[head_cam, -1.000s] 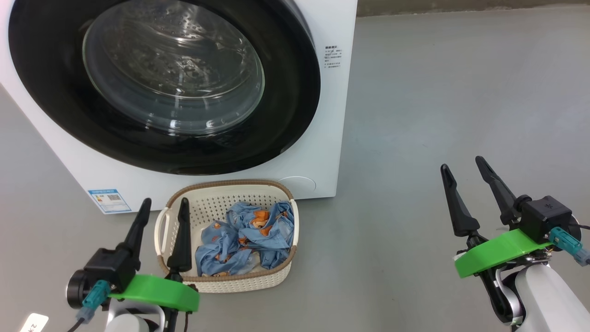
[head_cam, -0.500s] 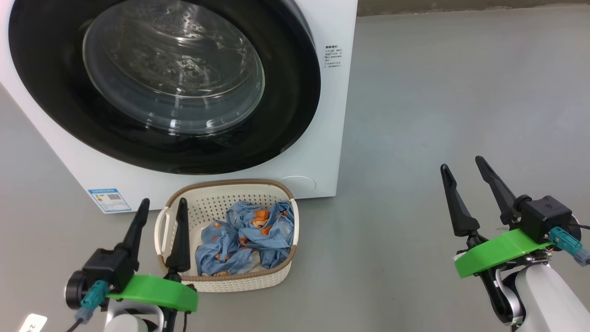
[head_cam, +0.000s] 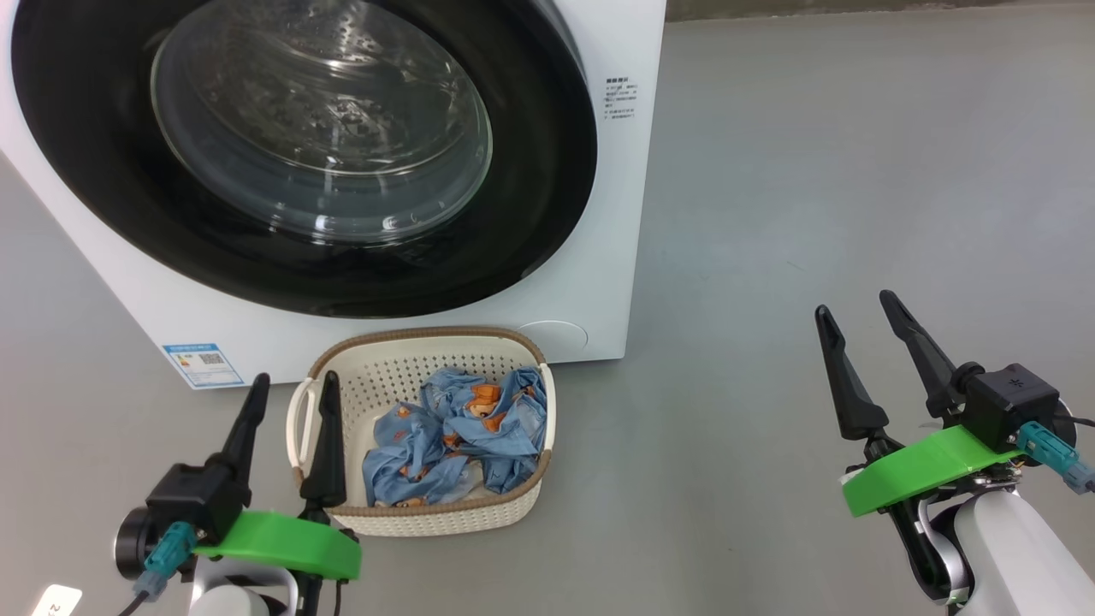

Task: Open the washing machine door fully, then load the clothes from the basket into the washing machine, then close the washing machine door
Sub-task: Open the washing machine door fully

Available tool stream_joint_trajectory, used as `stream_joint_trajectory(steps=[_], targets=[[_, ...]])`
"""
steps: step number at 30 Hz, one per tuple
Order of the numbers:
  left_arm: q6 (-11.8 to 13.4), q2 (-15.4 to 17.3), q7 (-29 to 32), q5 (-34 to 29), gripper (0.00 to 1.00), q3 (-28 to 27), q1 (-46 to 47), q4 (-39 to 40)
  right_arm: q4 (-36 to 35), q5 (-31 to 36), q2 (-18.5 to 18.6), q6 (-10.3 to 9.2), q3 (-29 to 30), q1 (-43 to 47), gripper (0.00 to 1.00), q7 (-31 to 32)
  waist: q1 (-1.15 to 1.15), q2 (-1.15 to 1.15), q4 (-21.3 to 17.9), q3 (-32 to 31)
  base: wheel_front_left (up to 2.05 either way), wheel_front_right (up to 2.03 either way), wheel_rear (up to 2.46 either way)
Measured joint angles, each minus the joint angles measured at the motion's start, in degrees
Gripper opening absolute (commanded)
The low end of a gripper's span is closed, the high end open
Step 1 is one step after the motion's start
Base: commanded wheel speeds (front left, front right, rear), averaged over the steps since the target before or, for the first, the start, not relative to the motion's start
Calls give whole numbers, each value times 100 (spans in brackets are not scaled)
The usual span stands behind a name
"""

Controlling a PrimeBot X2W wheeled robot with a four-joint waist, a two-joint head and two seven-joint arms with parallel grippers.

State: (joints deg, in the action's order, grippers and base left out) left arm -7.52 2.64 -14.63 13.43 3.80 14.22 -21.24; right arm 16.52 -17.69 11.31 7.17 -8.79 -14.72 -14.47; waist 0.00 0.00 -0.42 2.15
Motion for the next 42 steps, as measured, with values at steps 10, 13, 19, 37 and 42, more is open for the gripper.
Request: stream_joint_trajectory(steps=[10, 13, 19, 37, 42], targets=[[0, -8, 0, -147, 100, -69, 0, -14, -29, -16, 0, 0, 109, -2, 100, 0, 0, 0, 46, 107, 0, 0, 0], [0, -9, 0, -148, 100, -79, 1, -14, -24, -41, 5, 0, 154, -12, 100, 0, 0, 0, 65, 153, 0, 0, 0], [0, -11, 0, -147, 100, -129, 68, 11, 27, -68, 73, 0, 190, -246, 100, 0, 0, 0, 92, 268, 0, 0, 0], [0, -31, -1, -87, 100, -79, 355, 270, 506, -849, 554, 0, 346, -1440, 100, -1, 0, 0, 424, 894, 0, 0, 0], [0, -34, -1, -63, 100, -45, 393, 282, 556, -1280, 623, 0, 341, -1730, 48, -7, 0, 0, 554, 1044, 0, 0, 0]])
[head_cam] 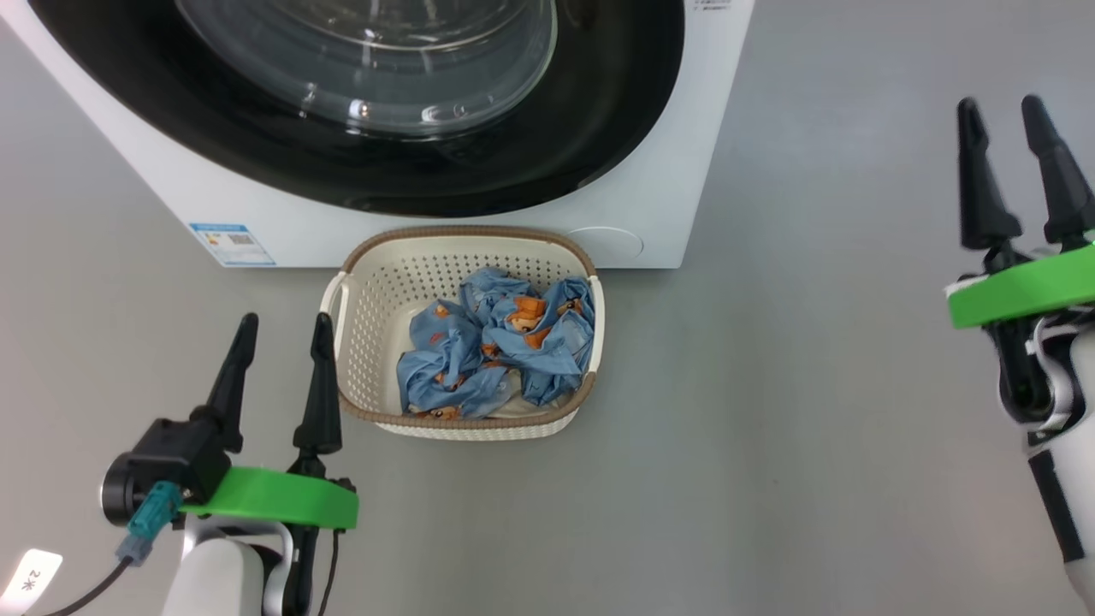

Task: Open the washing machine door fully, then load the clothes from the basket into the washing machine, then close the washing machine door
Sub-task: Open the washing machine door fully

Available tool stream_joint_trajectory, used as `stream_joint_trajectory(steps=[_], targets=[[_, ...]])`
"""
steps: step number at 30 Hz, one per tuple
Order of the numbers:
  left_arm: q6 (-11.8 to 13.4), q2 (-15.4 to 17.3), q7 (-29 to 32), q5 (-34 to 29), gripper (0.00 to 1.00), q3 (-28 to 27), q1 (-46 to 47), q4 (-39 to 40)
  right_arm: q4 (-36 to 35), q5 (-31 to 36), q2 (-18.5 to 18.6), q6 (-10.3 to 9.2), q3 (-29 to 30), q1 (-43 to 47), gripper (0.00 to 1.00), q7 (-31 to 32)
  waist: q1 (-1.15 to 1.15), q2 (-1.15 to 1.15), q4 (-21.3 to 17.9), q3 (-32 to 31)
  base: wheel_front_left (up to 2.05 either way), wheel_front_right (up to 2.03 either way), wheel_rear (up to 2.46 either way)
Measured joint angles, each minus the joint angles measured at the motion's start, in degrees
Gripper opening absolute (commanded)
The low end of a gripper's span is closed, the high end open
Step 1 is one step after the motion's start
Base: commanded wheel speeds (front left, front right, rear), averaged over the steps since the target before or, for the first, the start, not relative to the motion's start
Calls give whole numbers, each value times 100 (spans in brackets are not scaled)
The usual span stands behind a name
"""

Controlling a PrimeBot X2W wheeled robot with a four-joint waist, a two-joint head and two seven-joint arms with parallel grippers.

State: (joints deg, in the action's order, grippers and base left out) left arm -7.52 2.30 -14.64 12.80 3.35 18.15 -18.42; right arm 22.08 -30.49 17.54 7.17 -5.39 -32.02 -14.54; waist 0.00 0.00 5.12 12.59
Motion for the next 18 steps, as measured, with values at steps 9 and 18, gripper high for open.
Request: stream_joint_trajectory(steps=[9, 18], targets=[[0, -9, 0, 42, 100, 43, 87, 55, 336, -1510, 274, 0, -370, -582, 0, -1, 0, 0, 181, 214, 0, 0, 0], [0, -13, 0, 77, 100, 63, 190, 185, 435, -3901, 541, 0, -814, -1362, 0, 477, 0, 0, 268, 422, 0, 0, 0]])
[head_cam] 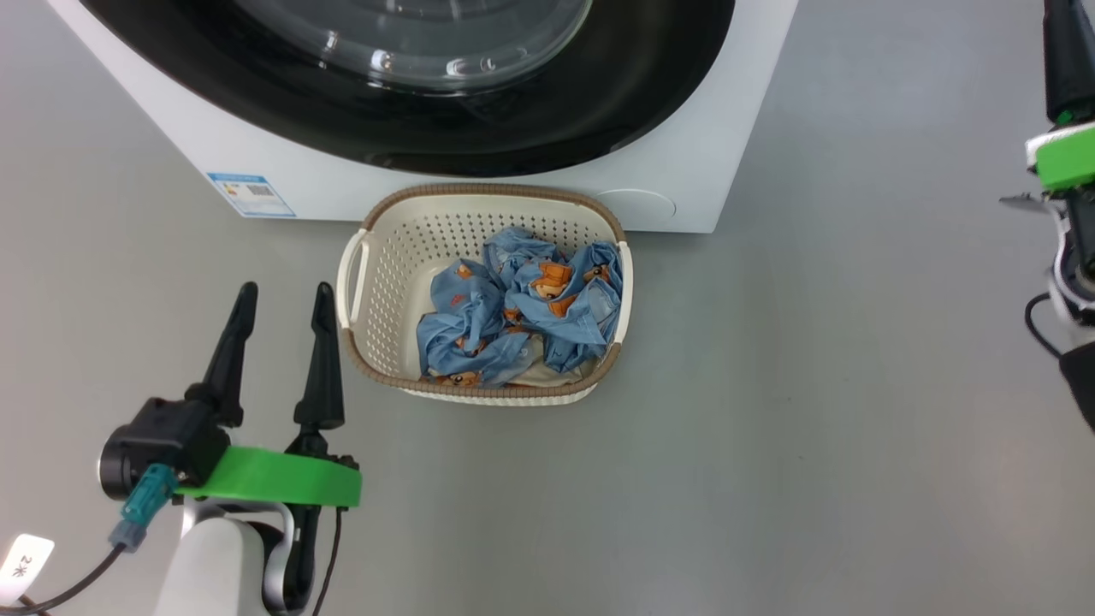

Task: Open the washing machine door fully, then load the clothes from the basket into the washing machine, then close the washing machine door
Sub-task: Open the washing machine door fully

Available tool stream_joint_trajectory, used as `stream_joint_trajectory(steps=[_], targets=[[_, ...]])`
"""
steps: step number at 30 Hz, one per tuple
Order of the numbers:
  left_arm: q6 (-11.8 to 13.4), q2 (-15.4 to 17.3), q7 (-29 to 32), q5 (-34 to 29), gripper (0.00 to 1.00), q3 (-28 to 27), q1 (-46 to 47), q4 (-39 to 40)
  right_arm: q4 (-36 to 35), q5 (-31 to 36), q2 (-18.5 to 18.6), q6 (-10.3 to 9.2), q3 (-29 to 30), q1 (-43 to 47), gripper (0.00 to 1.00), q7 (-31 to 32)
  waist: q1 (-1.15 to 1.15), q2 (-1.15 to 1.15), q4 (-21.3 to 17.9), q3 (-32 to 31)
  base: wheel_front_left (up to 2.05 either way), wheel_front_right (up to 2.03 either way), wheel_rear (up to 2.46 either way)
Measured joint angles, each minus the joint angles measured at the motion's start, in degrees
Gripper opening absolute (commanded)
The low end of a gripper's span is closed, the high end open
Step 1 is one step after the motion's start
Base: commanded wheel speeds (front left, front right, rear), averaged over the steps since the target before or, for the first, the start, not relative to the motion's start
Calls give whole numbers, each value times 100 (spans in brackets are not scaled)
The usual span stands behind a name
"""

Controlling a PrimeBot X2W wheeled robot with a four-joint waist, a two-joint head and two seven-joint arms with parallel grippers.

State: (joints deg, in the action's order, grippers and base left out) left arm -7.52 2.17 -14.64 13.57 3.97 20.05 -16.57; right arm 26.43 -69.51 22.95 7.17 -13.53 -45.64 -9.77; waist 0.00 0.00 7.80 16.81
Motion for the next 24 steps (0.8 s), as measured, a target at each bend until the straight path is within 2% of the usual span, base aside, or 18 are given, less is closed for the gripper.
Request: stream_joint_trajectory(steps=[5, 14, 24], targets=[[0, -2, 0, 0, 100, 30, 14, 34, 98, -670, 131, 0, -152, -318, 0, 425, 0, 0, 36, 114, 0, 0, 0], [0, -12, 0, 56, 100, 60, 218, 86, 290, -1941, 229, 0, -243, -1035, 0, 1722, 0, 0, 183, 432, 0, 0, 0], [0, -19, 0, 189, 100, 127, 368, 160, 780, -2345, 218, -1, -297, -1892, 0, 2809, 0, 0, 406, 773, 0, 0, 0]])
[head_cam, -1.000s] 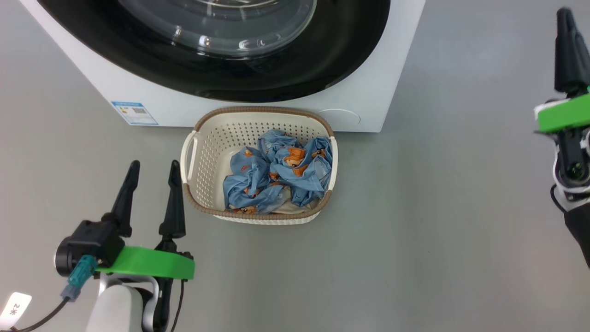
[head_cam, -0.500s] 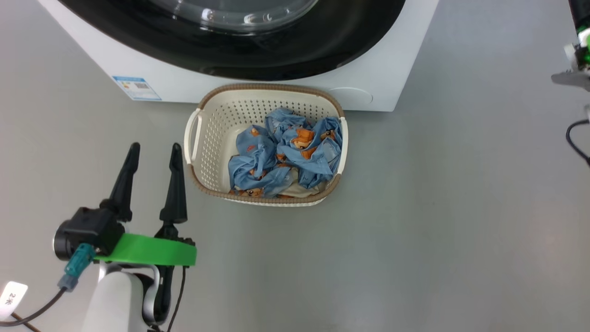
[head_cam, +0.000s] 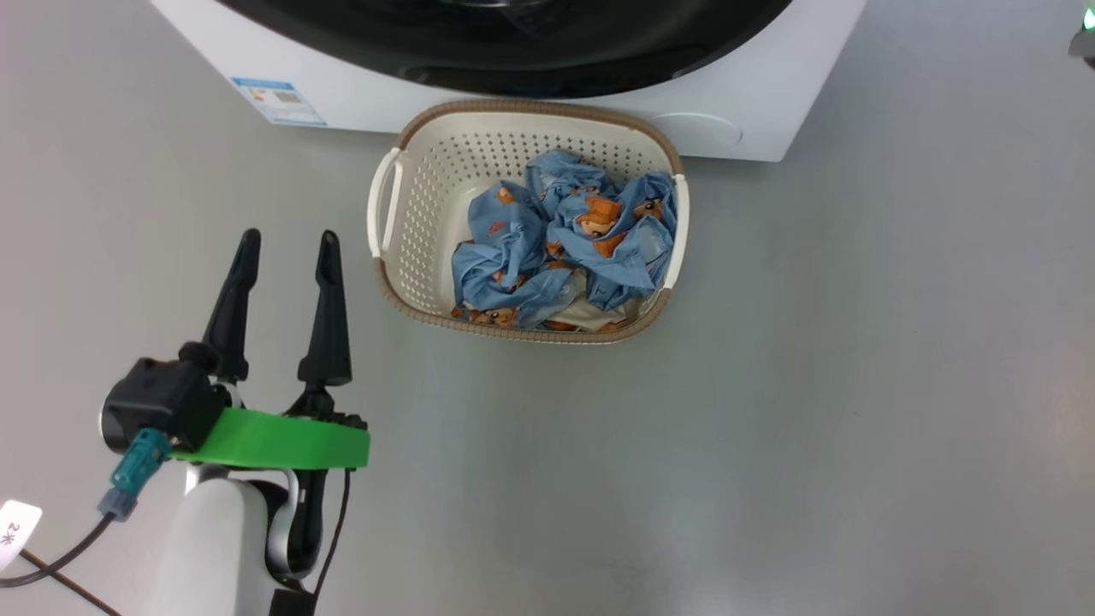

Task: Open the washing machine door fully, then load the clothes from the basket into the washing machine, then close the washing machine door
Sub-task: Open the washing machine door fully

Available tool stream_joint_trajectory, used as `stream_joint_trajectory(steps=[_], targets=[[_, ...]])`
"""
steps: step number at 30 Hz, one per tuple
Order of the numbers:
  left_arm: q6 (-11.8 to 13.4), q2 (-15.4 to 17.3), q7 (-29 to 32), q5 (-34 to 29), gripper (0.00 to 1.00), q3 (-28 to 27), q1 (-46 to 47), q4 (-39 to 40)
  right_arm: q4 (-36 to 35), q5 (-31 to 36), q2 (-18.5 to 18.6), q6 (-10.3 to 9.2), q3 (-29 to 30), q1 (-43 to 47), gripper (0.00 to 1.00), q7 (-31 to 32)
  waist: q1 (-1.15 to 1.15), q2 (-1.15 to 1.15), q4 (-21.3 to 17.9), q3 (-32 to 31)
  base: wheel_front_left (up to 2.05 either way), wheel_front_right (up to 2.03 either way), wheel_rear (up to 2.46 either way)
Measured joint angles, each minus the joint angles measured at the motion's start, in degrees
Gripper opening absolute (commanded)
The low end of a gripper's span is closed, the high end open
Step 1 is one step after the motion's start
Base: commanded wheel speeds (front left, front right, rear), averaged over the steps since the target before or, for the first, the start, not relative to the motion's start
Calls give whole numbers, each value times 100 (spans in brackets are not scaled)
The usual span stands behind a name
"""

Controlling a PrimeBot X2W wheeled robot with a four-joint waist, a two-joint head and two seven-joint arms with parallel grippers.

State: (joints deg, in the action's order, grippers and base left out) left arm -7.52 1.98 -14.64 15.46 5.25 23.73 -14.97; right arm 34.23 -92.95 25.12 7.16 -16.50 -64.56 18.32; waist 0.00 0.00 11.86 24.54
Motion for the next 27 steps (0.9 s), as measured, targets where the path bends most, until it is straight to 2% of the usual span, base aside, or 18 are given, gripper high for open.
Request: stream_joint_trajectory(steps=[10, 27], targets=[[0, -22, 0, 216, 100, 66, 71, 30, 438, -109, -230, 0, -2, -646, 0, 676, 0, 0, 241, 243, 0, 0, 0], [8, -42, 0, 431, 100, 199, 78, 75, 989, -30, -320, 0, -12, -1375, 0, 965, 0, 0, 603, 533, 0, 0, 0]])
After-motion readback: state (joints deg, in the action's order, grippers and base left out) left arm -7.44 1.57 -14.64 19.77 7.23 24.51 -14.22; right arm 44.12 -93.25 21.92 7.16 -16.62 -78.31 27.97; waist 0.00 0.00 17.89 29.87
